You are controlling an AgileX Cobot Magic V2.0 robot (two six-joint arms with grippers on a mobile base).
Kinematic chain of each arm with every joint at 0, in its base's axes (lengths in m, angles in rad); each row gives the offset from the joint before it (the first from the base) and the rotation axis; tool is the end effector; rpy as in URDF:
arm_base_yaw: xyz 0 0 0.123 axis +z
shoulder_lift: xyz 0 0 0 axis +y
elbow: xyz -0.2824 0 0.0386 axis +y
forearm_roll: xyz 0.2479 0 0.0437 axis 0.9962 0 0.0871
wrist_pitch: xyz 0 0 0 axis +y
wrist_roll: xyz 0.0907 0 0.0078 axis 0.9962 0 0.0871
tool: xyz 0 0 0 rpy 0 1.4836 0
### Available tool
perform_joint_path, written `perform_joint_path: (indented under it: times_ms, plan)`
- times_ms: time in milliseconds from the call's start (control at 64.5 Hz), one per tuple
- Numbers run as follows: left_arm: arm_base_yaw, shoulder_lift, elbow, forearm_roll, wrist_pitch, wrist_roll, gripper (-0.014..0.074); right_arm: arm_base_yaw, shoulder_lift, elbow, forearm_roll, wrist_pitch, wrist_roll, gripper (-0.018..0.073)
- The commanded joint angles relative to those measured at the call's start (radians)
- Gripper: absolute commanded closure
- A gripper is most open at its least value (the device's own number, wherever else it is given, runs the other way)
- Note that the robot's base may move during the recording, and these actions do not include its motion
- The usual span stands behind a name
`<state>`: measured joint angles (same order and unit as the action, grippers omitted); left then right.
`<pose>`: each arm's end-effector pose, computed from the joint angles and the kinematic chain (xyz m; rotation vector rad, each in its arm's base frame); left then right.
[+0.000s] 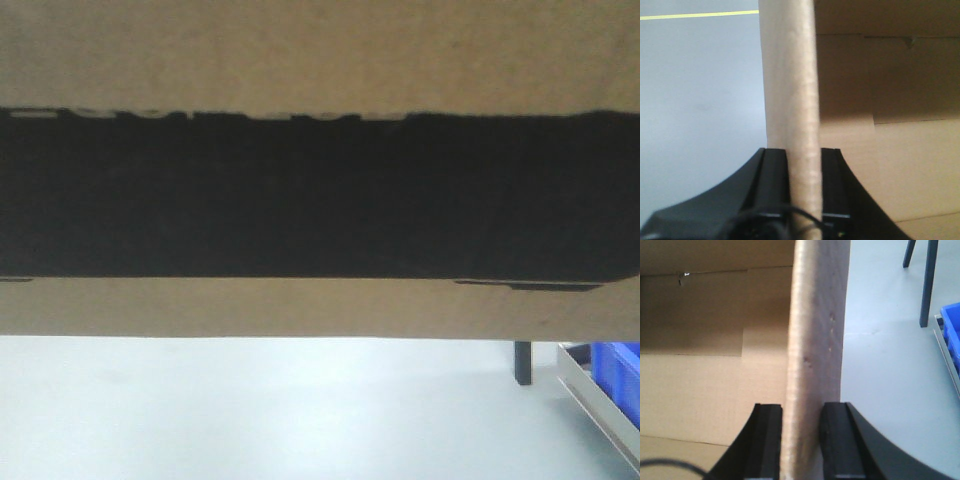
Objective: Grab box from left shelf to table start
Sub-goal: 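Carry the box with both grippers while the base turns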
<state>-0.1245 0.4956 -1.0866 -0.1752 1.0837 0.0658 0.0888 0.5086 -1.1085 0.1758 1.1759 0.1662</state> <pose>0.0323 -0.0182 0.4306 0.2071 1.9620 -0.2446 0.0301 0.0174 0.4284 0.0491 2.0667 0.3664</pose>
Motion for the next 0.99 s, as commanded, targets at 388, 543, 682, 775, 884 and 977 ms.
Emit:
perform_joint_path:
  times_ms: [388, 543, 682, 775, 884, 977]
  plan:
    - [0.000, -0.003, -0.041, -0.004, -0.176, 0.021, 0.0701, -0.014, 0.010, -0.028, -0.157, -0.129, -0.004, 0.0502]
    - [0.000, -0.003, -0.041, -0.004, -0.176, 0.021, 0.0701, -0.014, 0.010, -0.028, -0.157, -0.128, -0.004, 0.0502]
    - [0.000, -0.003, -0.041, -0.004, -0.176, 0.021, 0.0701, -0.014, 0.010, -0.028, -0.157, -0.128, -0.004, 0.0502]
    - [0.000, -0.003, -0.041, -0.004, -0.176, 0.021, 0.0701, -0.014, 0.010, -0.028, -0.157, -0.128, -0.004, 0.0502]
    - [0.000, -0.003, -0.041, -0.004, -0.176, 0.021, 0.0701, -0.014, 0.010, -0.028, -0.156, -0.127, -0.004, 0.0502]
    - [0.000, -0.003, -0.041, -0.004, -0.176, 0.021, 0.0701, -0.014, 0.010, -0.028, -0.156, -0.125, -0.004, 0.0502]
